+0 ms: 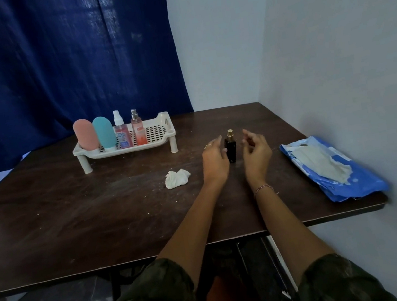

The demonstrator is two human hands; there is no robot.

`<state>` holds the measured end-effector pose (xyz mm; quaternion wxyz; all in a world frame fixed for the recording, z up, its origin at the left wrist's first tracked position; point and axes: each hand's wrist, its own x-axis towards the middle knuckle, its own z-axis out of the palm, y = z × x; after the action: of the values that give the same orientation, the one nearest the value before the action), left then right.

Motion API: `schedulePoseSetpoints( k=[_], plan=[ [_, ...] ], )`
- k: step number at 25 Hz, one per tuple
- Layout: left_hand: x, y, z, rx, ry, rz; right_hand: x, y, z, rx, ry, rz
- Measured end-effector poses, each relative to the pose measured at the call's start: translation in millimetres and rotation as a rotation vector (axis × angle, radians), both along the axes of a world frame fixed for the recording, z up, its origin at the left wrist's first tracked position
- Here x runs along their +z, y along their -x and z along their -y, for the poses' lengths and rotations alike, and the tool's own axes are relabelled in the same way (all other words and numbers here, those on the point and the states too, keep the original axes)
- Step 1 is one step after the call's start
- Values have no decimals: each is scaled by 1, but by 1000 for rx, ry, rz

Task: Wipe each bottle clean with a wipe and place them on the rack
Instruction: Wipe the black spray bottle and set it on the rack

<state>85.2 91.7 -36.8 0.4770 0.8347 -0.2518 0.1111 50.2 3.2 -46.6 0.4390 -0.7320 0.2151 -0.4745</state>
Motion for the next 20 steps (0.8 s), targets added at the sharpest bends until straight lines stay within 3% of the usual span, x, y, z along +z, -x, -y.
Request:
schedulePoseSetpoints(
  k=[10,20],
  plan=[
    [-9,-19,7,-86,137,-162,-6,-9,6,66,-17,-121],
    [21,-44,-57,-106,170,-120,15,-31,-43,231,-44,-1]
  ],
)
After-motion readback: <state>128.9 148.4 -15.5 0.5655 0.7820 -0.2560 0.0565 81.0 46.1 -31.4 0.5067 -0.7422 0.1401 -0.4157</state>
